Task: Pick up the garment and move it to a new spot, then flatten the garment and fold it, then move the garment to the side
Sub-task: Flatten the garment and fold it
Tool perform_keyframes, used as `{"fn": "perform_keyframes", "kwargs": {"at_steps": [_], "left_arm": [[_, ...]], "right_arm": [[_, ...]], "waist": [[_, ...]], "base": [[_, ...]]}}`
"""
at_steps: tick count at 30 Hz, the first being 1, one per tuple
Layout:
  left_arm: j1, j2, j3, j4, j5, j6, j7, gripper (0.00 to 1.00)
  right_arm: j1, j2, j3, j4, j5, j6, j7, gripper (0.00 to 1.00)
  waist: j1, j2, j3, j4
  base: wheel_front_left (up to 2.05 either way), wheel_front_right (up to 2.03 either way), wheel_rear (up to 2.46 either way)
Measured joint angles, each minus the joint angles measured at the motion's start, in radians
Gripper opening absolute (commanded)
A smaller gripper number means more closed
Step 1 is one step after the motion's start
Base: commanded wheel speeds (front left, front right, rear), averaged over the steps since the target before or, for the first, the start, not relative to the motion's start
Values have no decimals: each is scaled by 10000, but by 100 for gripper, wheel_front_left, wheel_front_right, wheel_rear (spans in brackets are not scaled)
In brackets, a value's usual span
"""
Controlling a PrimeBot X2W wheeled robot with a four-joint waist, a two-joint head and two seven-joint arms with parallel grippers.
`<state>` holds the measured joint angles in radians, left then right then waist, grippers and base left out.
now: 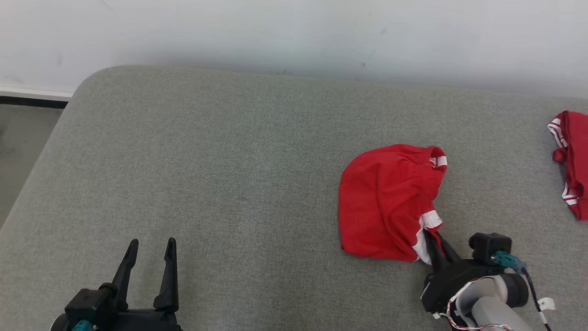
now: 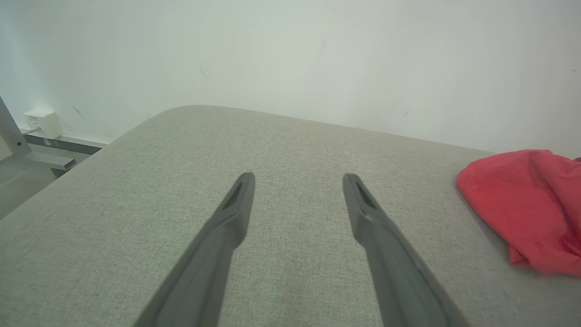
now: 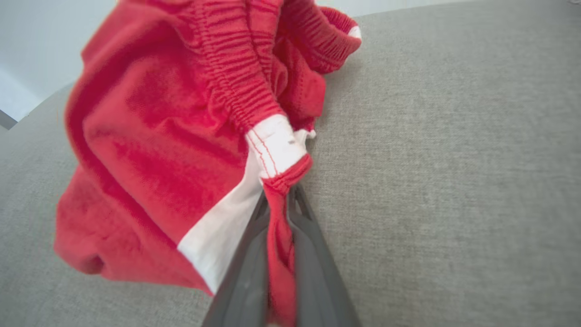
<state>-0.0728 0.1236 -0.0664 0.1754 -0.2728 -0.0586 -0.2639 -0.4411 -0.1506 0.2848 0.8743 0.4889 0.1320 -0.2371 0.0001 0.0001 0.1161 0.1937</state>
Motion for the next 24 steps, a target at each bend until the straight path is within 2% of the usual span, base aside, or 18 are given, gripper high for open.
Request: {"fn": "perform_keyframes", "kwargs": {"at_steps": [8, 14, 18, 24], "left_arm": [[256, -69, 134, -17, 75, 19, 0, 100], [307, -178, 92, -17, 165, -27, 0, 100], [332, -222, 102, -35, 176, -35, 0, 100], [445, -293, 159, -40, 190, -38, 0, 100]], "right_arm": [[2, -1032, -685, -313, 6, 0, -230, 0], [-30, -1751, -1429, -1657, -428, 0, -242, 0], [-71, -1670, -1208, -2556, -709, -2, -244, 0], [-67, -748, 384, -3549, -1195, 0, 92, 0]], "waist": [[0, -1, -340, -290], [-1, -1, -586, -453], [-1, 0, -688, -412], [-1, -1, -754, -177]], "base": [[0, 0, 0], [0, 0, 0], [0, 0, 0], [0, 0, 0]]}}
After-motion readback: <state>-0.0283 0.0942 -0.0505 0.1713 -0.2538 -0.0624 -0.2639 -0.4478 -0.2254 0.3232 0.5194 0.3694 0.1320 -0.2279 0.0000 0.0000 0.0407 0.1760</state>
